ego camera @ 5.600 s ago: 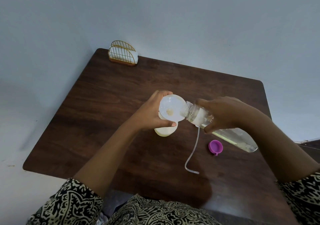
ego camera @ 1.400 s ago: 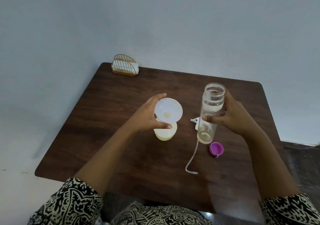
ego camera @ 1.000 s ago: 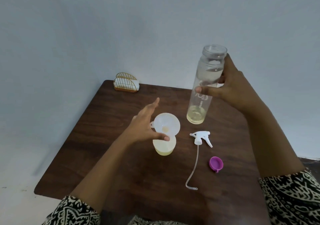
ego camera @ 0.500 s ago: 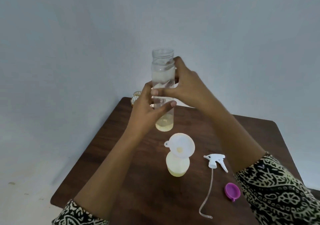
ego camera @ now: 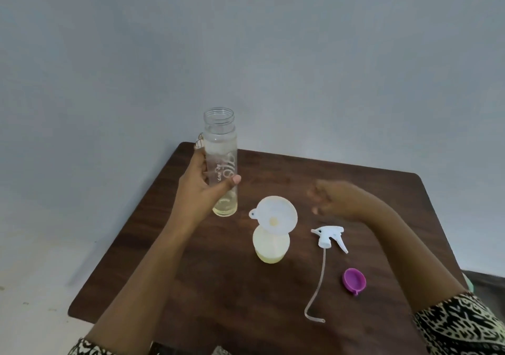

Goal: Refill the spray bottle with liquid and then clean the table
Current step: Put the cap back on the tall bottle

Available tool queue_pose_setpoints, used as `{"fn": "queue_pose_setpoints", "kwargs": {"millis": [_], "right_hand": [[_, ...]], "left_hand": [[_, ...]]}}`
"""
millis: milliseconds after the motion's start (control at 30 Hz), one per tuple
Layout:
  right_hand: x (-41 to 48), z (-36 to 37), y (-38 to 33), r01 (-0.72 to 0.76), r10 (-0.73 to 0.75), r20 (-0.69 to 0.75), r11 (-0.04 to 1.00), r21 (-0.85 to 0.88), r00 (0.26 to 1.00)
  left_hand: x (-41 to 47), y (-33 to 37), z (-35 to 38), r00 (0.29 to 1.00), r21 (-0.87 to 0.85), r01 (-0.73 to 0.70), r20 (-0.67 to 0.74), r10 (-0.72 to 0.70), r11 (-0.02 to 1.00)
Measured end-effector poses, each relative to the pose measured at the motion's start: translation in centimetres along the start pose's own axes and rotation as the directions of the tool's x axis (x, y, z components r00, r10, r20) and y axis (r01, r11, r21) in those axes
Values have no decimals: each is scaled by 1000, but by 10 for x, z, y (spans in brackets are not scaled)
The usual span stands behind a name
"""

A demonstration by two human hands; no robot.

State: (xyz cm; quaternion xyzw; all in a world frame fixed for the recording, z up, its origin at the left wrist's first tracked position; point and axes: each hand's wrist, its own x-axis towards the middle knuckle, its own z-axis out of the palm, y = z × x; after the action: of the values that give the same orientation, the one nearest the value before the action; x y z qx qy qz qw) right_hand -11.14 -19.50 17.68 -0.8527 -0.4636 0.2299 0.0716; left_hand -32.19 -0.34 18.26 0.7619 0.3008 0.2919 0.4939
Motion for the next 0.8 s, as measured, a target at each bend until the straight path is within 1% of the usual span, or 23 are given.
{"fn": "queue_pose_setpoints", "kwargs": {"millis": [33, 100, 133, 200, 367, 567, 633, 700, 767, 800], "right_hand": [[-2, 15, 17, -59, 67, 78, 993, -103, 995], [-9, 49, 49, -165, 213, 203, 959, -230, 956], [-14, 67, 61, -203, 267, 242, 944, -260, 933], [-24, 99, 77, -247, 324, 276, 928, -280, 905], [-36, 145, 89, -353, 404, 197, 902, -249, 893], [-30, 161, 85, -385, 430, 130, 883, -268, 894], [-30, 149, 80, -400, 429, 97, 887, -230, 898], [-29, 123, 68, -389, 397, 22, 908, -158, 918], [-29, 86, 50, -340, 335, -75, 938, -69, 939], [-30, 66, 39, -305, 304, -131, 952, 12, 944]], "left_hand": [[-1, -2, 2, 1000, -5, 9, 0, -9, 1000], [-4, -5, 6, 1000, -13, 24, 7, -24, 1000], [-5, -6, 7, 1000, -17, 28, 13, -28, 999], [-7, -9, 12, 999, -21, 35, 26, -34, 999], [-10, -15, 21, 997, -13, 66, 42, -65, 998], [-14, -17, 24, 996, -2, 78, 43, -78, 997], [-16, -16, 24, 995, 8, 81, 50, -81, 997], [-18, -14, 23, 995, 16, 81, 58, -82, 997], [-19, -12, 22, 995, 20, 83, 60, -84, 996], [-20, -11, 22, 995, 18, 85, 57, -86, 996]]}}
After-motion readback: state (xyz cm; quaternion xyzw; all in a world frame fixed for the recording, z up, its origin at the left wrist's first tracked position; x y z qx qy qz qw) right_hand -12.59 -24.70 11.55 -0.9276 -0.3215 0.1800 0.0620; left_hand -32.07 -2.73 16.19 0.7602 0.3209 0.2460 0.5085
